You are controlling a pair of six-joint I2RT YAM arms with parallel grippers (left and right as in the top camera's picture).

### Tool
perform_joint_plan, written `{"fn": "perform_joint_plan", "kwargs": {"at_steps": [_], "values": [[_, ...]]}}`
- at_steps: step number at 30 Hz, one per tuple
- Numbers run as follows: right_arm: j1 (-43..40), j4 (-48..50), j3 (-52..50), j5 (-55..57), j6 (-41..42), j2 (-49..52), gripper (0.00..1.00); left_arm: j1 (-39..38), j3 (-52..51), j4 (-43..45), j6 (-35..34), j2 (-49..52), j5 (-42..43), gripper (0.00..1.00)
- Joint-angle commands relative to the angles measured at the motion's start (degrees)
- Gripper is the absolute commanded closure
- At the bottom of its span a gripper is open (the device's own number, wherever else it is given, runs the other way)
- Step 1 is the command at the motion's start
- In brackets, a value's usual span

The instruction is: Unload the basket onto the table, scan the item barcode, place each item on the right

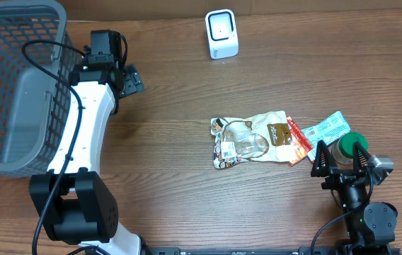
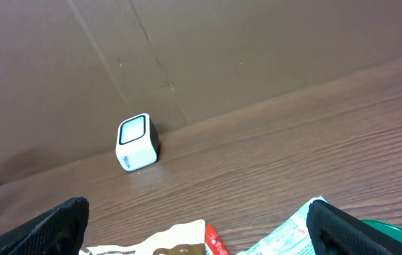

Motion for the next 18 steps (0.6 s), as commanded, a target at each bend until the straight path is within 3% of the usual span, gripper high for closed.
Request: {"fn": "perform_joint_plan", "kwargs": {"at_steps": [1,18], "values": [[-0.26,0.39,-0.59,-0.33,-0.20,-0.52,0.00,0.20,0.61,0.15,-0.83,-4.26,-0.96,0.00],[-0.26,0.39,-0.59,-0.33,-0.20,-0.50,0.00,0.20,0.61,0.13,-0.83,-47.67,-0.98,0.00]]}}
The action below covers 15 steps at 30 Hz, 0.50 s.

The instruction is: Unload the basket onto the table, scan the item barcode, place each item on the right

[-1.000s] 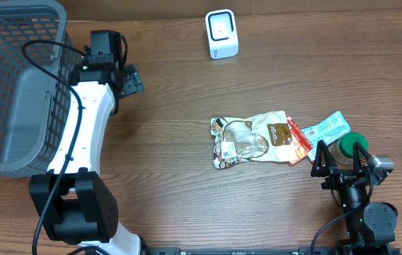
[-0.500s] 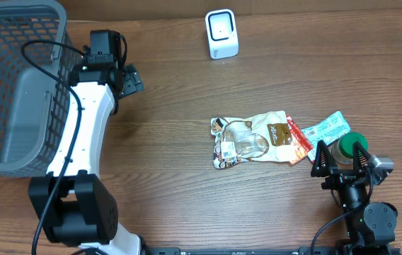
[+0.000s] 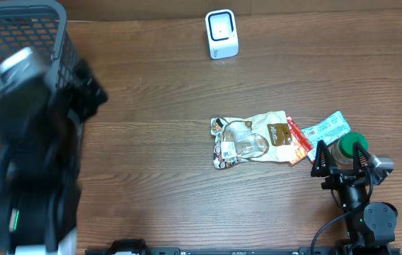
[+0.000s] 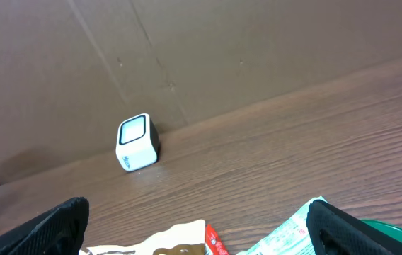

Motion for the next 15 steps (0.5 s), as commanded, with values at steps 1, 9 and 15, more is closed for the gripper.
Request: {"fn": "perform_joint_plan", "kwargs": {"at_steps": [1,9,15], "values": [[-0.26,0.39,-0.59,-0.33,-0.15,-0.50,0.00,0.20,0.31,-0.20,-0.83,-5.35,-0.94,0.00],[-0.26,0.39,-0.59,-0.33,-0.15,-0.50,0.00,0.22,-0.20,-0.87,-0.79,-14.12,-1.14,0.00],[-0.26,0.39,-0.59,-0.33,-0.15,-0.50,0.00,0.22,-6.14,-6.91,-0.63,-21.59,-0.96,0.00]]}}
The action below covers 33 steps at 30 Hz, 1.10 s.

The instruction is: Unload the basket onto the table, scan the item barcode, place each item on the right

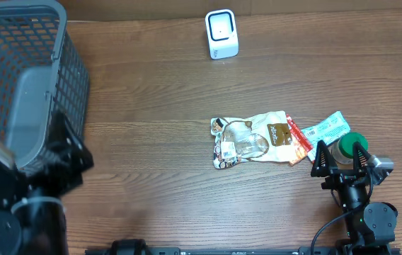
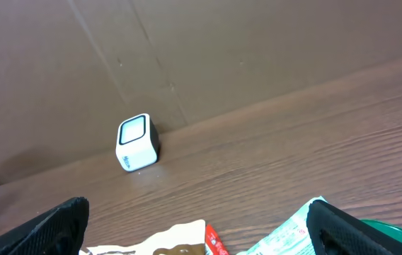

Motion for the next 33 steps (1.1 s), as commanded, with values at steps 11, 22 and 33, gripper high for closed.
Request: {"fn": "perform_joint_plan", "kwargs": {"at_steps": [11,22,33], "values": [[-0.26,0.42,-0.59,-0.33,-0.17,-0.50,0.00,0.22,-30.80,6.88,-2.40,-23.15,4.52,0.00],[-0.26,0.42,-0.59,-0.33,-0.17,-0.50,0.00,0.22,-52.19,42.86,-2.32,-38.12,10.54,0.00],[-0.26,0.42,-0.59,-0.33,-0.17,-0.50,0.00,0.22,-74.16,79.52,-2.34,-38.01,18.71,0.00]]}}
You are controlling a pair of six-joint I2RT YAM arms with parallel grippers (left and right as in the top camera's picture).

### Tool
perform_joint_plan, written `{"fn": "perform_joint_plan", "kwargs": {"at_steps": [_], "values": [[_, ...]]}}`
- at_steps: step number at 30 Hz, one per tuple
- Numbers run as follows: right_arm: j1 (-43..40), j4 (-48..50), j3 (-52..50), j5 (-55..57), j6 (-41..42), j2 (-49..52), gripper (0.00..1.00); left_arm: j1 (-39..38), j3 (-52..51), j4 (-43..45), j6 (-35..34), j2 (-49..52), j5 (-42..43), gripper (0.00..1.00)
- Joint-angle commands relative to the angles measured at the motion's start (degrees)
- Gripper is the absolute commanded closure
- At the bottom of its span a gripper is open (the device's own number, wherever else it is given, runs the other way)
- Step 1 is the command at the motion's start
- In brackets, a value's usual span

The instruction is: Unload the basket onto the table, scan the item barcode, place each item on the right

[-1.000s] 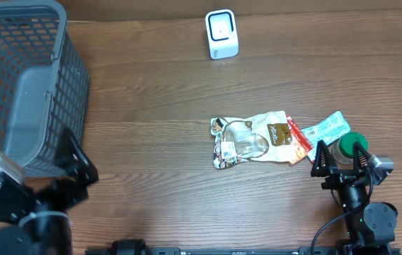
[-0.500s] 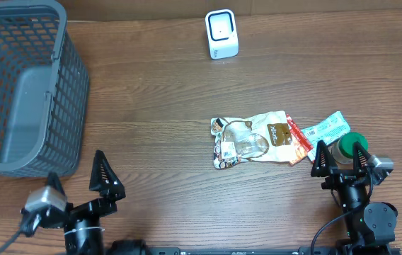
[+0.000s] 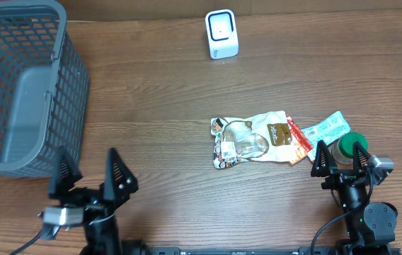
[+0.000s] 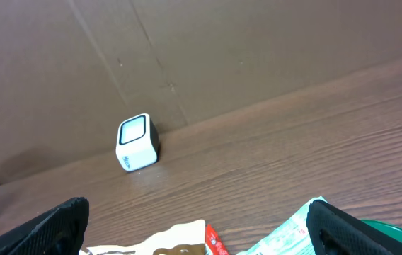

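Note:
The white barcode scanner [image 3: 221, 33] stands at the table's far edge, and it also shows in the right wrist view [image 4: 137, 142]. Mid-right on the table lie a cream snack pouch [image 3: 252, 139], a red packet [image 3: 299, 140] and a teal packet [image 3: 326, 127]. A green-lidded jar [image 3: 347, 144] stands beside them. My right gripper [image 3: 339, 157] is open at the front right, just before these items, and holds nothing [image 4: 197, 227]. My left gripper [image 3: 89, 180] is open at the front left, far from the items.
A grey mesh basket [image 3: 17, 85] fills the far left corner. A brown cardboard wall [image 4: 187, 57] rises behind the scanner.
The left arm has drawn back further to the front edge, and its open fingers now show sharply at the front left. The right arm and the items are unchanged.
The left arm first reached up along the basket's right side. It then showed as a blur over the left of the table, then low at the front left, and now rests folded at the front edge. The right gripper and all items have stayed put.

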Motion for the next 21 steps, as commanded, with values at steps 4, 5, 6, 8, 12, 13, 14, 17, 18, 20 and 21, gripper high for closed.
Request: {"fn": "perform_joint_plan", "kwargs": {"at_steps": [4,5,6,8,12,13,14,17,18,20,21], "values": [[-0.26,0.46,-0.59,-0.31,-0.15,-0.50,0.00,0.22,-8.85,1.77,-0.74,-0.59,2.29,0.00],[-0.26,0.46,-0.59,-0.31,-0.15,-0.50,0.00,0.22,-9.94,1.62,-0.74,-0.59,1.88,0.00],[-0.26,0.46,-0.59,-0.31,-0.15,-0.50,0.00,0.22,-11.04,1.53,-0.74,-0.59,1.33,0.00],[-0.26,0.46,-0.59,-0.31,-0.15,-0.50,0.00,0.22,-13.16,1.31,-0.66,-0.59,1.03,0.00],[-0.26,0.46,-0.59,-0.31,-0.15,-0.50,0.00,0.24,-13.44,-9.05,0.42,-0.63,0.24,0.00],[-0.26,0.46,-0.59,-0.31,-0.15,-0.50,0.00,0.24,-13.44,-11.61,0.85,-0.63,-0.11,0.00],[-0.26,0.46,-0.59,-0.31,-0.15,-0.50,0.00,0.24,-13.44,-14.16,1.38,-0.63,-0.26,0.00],[-0.26,0.46,-0.59,-0.31,-0.15,-0.50,0.00,0.24,-13.44,-22.62,5.25,-0.63,-0.26,0.00],[-0.26,0.46,-0.59,-0.31,-0.15,-0.50,0.00,0.24,-13.44,-24.44,6.21,-0.63,-0.26,0.00],[-0.26,0.46,-0.59,-0.31,-0.15,-0.50,0.00,0.24,-13.44,-26.73,10.05,-0.63,-0.11,0.00],[-0.26,0.46,-0.59,-0.31,-0.15,-0.50,0.00,0.22,-13.44,-26.62,12.48,-0.63,0.44,0.00]]}}
